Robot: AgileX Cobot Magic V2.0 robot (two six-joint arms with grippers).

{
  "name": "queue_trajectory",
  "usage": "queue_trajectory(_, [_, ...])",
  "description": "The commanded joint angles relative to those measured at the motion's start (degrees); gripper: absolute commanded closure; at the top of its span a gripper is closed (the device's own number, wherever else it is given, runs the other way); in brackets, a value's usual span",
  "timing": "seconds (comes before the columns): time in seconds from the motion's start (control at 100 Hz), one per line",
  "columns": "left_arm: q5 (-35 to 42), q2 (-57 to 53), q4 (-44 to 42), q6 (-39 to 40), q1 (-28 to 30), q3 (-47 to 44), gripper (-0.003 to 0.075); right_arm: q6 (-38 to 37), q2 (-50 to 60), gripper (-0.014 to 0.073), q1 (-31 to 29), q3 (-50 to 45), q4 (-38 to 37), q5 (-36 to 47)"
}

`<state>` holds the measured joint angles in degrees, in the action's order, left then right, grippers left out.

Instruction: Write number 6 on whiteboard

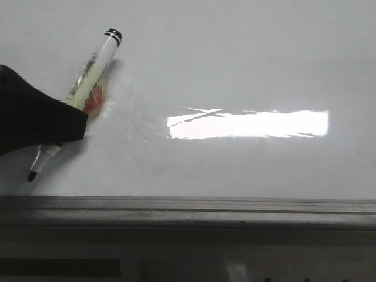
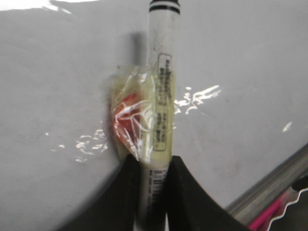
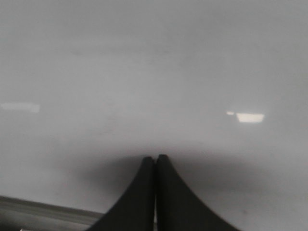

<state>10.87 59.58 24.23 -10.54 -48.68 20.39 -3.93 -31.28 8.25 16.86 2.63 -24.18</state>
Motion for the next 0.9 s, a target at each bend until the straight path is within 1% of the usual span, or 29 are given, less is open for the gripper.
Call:
queue_trajectory(0.0, [-0.1,-2.7,-6.2,0.3,-1.7,2.2,0.0741,2.9,-1.8,0.0644,4.7,5.2,0.6,0.0])
queue_trajectory(0.08, [-0.4,-4.1,-9.6,0.3,-3.3,2.8,0.0741,4.4,-3.1,0.0589,11.2,8.1,2.1,0.1])
queue_trajectory(0.18, [0.2,-4.8,-12.3,0.3,-4.5,2.8,0.0741,5.1,-4.6,0.0463,19.6,11.2,2.1,2.6])
queue_trajectory(0.19, [0.2,-4.8,-13.0,0.3,-4.7,2.8,0.0741,5.1,-4.8,0.0433,20.8,11.6,2.1,3.1])
queue_trajectory(0.2, [0.2,-4.8,-13.0,0.3,-4.7,2.8,0.0741,5.1,-4.8,0.0433,21.4,11.9,2.1,3.4])
queue_trajectory(0.23, [0.2,-4.8,-13.8,0.3,-5.0,2.8,0.0741,5.1,-5.1,0.0380,23.9,12.7,2.2,4.3])
queue_trajectory(0.31, [0.3,-4.8,-15.0,0.3,-6.6,2.8,0.0741,5.1,-6.4,0.0295,30.8,14.9,2.4,6.8])
queue_trajectory(0.38, [1.2,-4.8,-17.0,0.3,-8.4,2.8,0.0741,5.1,-7.7,0.0288,35.7,16.4,2.4,8.0])
queue_trajectory(0.48, [3.6,-4.8,-21.9,0.3,-11.7,2.8,0.0741,5.1,-10.4,0.0293,40.8,18.0,2.8,10.9])
queue_trajectory(0.52, [4.6,-4.8,-23.1,0.3,-12.8,2.8,0.0741,5.1,-11.3,0.0293,42.0,18.5,2.8,12.0])
queue_trajectory(0.66, [6.5,-4.8,-24.2,0.3,-15.9,2.8,0.0741,5.1,-15.2,0.0293,44.0,19.3,5.1,15.2])
queue_trajectory(0.76, [6.3,-4.7,-24.2,0.3,-16.3,2.8,0.0741,5.1,-17.7,0.0293,44.6,19.7,7.2,16.5])
queue_trajectory(0.89, [6.3,-4.7,-24.2,0.3,-16.3,2.8,0.0741,5.1,-20.0,0.0293,45.4,20.5,7.5,18.0])
